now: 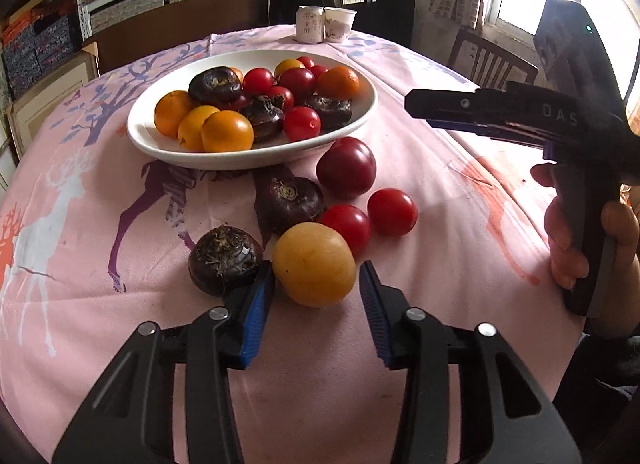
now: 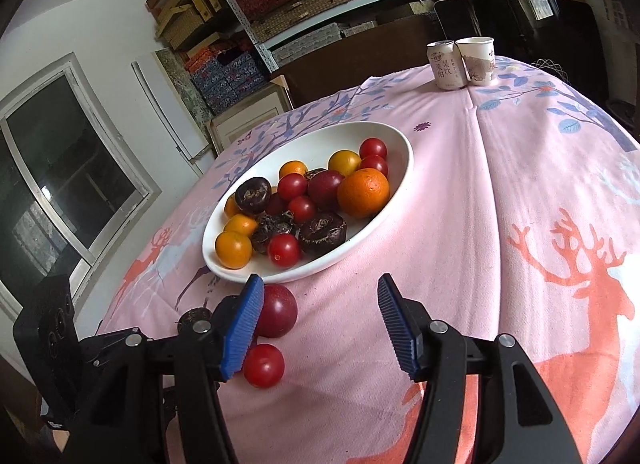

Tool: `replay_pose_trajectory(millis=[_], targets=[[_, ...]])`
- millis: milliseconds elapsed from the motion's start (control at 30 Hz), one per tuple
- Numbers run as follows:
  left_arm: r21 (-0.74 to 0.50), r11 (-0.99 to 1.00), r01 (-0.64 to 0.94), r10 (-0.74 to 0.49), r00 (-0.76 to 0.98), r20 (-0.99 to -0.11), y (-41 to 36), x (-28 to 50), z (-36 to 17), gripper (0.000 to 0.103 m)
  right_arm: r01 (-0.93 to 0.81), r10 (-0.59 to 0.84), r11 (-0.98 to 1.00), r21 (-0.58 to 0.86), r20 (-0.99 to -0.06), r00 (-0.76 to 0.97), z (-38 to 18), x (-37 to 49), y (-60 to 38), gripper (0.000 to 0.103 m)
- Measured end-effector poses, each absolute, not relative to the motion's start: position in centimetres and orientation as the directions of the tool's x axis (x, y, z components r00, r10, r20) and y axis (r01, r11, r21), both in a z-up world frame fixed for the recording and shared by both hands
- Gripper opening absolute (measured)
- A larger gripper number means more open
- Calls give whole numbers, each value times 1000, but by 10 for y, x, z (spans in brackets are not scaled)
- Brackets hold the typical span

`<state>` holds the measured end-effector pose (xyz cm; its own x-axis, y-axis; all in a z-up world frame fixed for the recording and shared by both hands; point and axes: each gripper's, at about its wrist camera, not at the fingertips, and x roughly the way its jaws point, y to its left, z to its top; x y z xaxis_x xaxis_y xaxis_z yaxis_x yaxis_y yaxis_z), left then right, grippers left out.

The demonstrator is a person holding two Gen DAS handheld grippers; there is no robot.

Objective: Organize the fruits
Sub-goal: 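Grasp a yellow tomato with the left tool while the right tool grasps a red tomato, then lower the yellow and red tomatoes onto the plate, open both tools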

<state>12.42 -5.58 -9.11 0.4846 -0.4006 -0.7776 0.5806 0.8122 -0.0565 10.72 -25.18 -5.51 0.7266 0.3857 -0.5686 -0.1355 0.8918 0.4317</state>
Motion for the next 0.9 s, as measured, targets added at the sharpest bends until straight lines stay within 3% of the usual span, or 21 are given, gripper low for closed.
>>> replay_pose_trajectory(millis=[333, 500, 600, 900], targets=[[-148, 832, 534, -477, 553, -683, -33, 122, -74, 36, -324, 417, 907, 270, -685, 597, -63, 92, -199, 60], [-169, 833, 526, -491, 565, -663, -28, 122, -70, 36, -322, 387, 915, 243, -754, 531, -75, 102, -188, 40], [-173, 832, 527, -494, 562, -663, -27, 122, -70, 36, -345, 413, 902, 259, -750, 516, -76, 102, -185, 30], [-174, 834, 523, -494, 569, -658, -25, 124, -71, 37, -353, 460, 884, 305, -697, 551, -69, 95, -196, 28]])
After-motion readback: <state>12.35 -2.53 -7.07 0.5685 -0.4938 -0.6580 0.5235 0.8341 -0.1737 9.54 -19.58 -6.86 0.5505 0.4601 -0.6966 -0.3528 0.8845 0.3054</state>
